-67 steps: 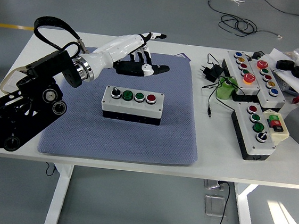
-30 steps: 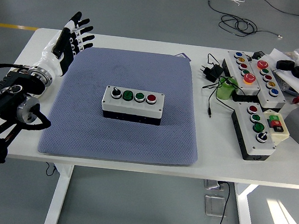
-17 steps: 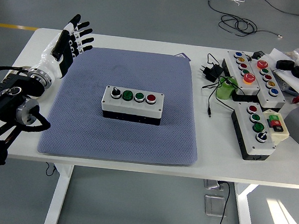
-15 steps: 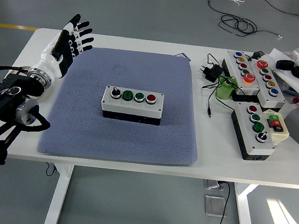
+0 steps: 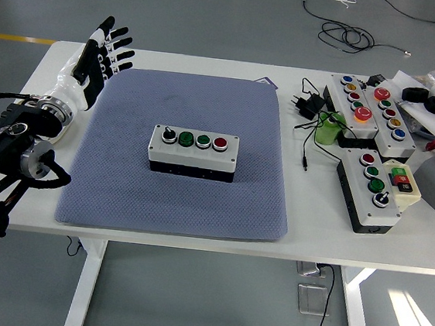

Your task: Pick up the button,place it on the desk,press the button,press the button

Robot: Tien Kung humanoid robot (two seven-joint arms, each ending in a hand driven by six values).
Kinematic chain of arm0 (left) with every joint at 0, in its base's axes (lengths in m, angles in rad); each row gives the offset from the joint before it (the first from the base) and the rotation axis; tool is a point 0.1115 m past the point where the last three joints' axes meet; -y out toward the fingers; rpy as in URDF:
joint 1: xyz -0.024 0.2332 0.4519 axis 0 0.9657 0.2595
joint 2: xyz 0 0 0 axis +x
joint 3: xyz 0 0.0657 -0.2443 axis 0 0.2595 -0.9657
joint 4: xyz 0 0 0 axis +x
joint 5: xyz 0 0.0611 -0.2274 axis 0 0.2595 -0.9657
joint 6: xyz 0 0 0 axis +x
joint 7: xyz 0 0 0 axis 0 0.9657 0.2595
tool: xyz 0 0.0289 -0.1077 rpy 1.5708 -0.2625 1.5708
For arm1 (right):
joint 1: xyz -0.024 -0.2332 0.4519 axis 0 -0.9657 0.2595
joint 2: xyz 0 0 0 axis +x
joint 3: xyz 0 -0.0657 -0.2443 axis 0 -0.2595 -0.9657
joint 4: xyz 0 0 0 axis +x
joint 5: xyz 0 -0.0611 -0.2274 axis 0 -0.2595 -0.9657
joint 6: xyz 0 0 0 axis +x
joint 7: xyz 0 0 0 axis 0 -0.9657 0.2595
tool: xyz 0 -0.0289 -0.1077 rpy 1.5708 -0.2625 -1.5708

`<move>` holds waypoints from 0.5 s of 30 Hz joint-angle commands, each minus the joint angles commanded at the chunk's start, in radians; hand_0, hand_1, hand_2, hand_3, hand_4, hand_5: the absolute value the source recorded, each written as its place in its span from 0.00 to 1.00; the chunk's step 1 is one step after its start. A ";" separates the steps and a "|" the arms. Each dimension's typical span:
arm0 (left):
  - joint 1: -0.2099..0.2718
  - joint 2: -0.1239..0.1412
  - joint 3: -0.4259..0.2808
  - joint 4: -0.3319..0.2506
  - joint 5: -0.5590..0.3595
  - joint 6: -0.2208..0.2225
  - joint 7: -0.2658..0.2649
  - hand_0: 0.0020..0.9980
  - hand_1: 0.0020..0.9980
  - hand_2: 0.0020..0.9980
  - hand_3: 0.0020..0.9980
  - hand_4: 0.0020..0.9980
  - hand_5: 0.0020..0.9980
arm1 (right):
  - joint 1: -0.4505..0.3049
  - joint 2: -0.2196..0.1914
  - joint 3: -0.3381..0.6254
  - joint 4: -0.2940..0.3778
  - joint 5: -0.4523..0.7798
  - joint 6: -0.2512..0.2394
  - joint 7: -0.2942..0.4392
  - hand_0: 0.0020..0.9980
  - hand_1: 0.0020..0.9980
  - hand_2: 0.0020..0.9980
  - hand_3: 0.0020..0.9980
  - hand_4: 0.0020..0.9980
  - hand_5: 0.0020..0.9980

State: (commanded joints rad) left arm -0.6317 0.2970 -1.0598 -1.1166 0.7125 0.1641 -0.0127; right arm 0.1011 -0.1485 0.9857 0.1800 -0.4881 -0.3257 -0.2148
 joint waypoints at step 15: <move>-0.003 0.000 -0.014 -0.020 0.008 0.006 -0.002 0.84 0.86 0.90 0.89 0.70 1.00 | 0.012 -0.001 0.005 0.000 -0.004 -0.001 0.002 0.79 0.80 0.82 0.75 0.41 0.48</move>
State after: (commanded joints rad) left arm -0.6346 0.2968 -1.0743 -1.1362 0.7200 0.1704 -0.0146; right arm 0.1132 -0.1495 0.9909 0.1800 -0.4924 -0.3268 -0.2124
